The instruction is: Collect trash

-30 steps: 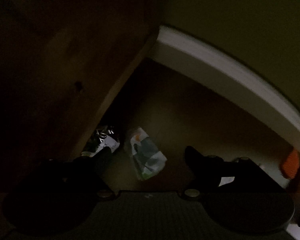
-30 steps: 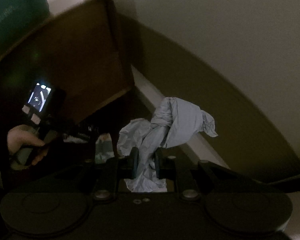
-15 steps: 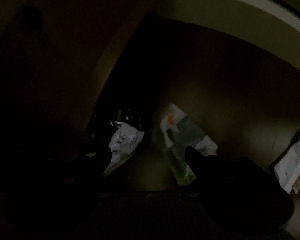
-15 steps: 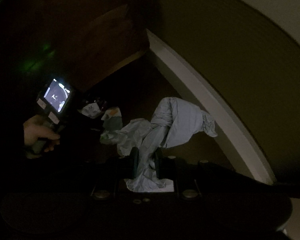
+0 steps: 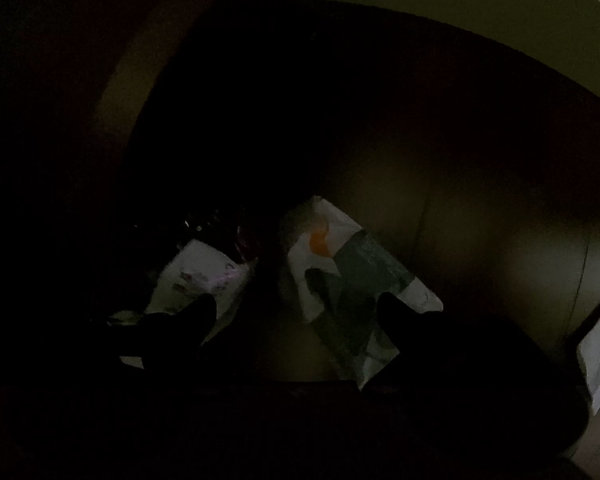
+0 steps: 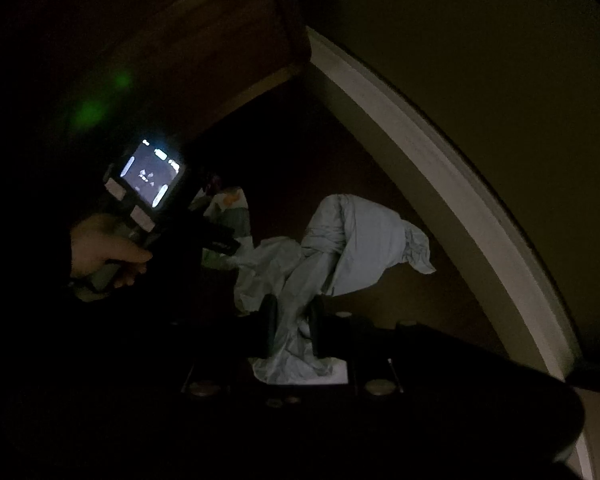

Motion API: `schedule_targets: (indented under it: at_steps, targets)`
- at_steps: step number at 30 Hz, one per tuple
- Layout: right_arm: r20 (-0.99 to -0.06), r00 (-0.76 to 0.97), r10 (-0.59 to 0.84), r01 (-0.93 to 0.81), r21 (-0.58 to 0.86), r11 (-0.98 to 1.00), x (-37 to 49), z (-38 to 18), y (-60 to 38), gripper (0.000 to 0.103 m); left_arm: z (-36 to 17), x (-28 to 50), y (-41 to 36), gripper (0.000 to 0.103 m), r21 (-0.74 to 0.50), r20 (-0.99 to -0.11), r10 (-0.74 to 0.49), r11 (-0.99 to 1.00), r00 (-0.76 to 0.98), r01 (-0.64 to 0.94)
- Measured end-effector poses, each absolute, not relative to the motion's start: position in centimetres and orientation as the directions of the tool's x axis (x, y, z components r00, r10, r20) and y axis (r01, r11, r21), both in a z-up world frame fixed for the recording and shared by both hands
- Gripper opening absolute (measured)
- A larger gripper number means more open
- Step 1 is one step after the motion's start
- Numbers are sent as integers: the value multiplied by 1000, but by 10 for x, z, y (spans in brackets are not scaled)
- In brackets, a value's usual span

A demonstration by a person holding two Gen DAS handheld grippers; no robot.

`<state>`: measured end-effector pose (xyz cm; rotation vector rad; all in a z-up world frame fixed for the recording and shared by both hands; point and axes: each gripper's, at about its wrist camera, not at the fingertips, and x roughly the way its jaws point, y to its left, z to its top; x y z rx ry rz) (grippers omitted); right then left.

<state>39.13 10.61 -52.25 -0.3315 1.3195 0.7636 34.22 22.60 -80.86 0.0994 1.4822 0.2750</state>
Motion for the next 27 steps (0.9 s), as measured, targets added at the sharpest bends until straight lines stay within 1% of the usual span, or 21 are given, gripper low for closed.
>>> schedule_targets:
  at_steps: [2, 3, 4, 5, 6, 7, 8, 9, 10, 12, 14, 19, 27]
  targets:
    - [-949, 57, 311, -670, 195, 716, 387, -522, 102, 15, -814, 343, 228, 87, 227, -971, 235, 964, 48, -137]
    - [-948, 60, 314, -669, 195, 717, 386, -524, 101, 15, -815, 343, 230, 85, 217, -973, 226, 965, 45, -150]
    - [-948, 62, 312, -666, 194, 720, 389, -529, 104, 15, -815, 343, 231, 75, 201, -976, 211, 965, 47, -167]
    - [-948, 64, 311, -663, 192, 724, 389, -532, 104, 15, -815, 343, 232, 67, 191, -978, 202, 965, 45, -182]
    - [-948, 66, 312, -660, 192, 726, 389, -534, 103, 15, -816, 343, 232, 51, 182, -981, 193, 964, 36, -195]
    - [-948, 67, 311, -659, 192, 728, 388, -536, 103, 15, -817, 342, 231, 42, 170, -984, 179, 963, 25, -207]
    - [-948, 69, 310, -658, 190, 728, 388, -537, 103, 15, -818, 341, 231, 38, 162, -985, 170, 963, 21, -213]
    - [-948, 73, 310, -660, 187, 728, 387, -537, 102, 15, -819, 341, 231, 28, 151, -987, 160, 965, 24, -215]
    - [-948, 78, 309, -659, 183, 729, 386, -538, 103, 15, -817, 340, 229, 22, 143, -988, 152, 966, 29, -217]
    - [-946, 91, 312, -655, 179, 734, 385, -537, 103, 15, -809, 339, 226, 16, 133, -989, 145, 968, 42, -214]
    - [-943, 108, 315, -650, 173, 740, 382, -529, 100, 15, -799, 337, 222, 12, 114, -990, 128, 972, 57, -206]
    - [-930, 166, 327, -651, 146, 745, 374, -490, 100, 15, -740, 323, 214, 11, 81, -987, 108, 976, 122, -204]
    - [-872, 297, 389, -663, 105, 741, 348, -396, 109, 15, -593, 301, 200, 11, 10, -950, 70, 981, 305, -195]
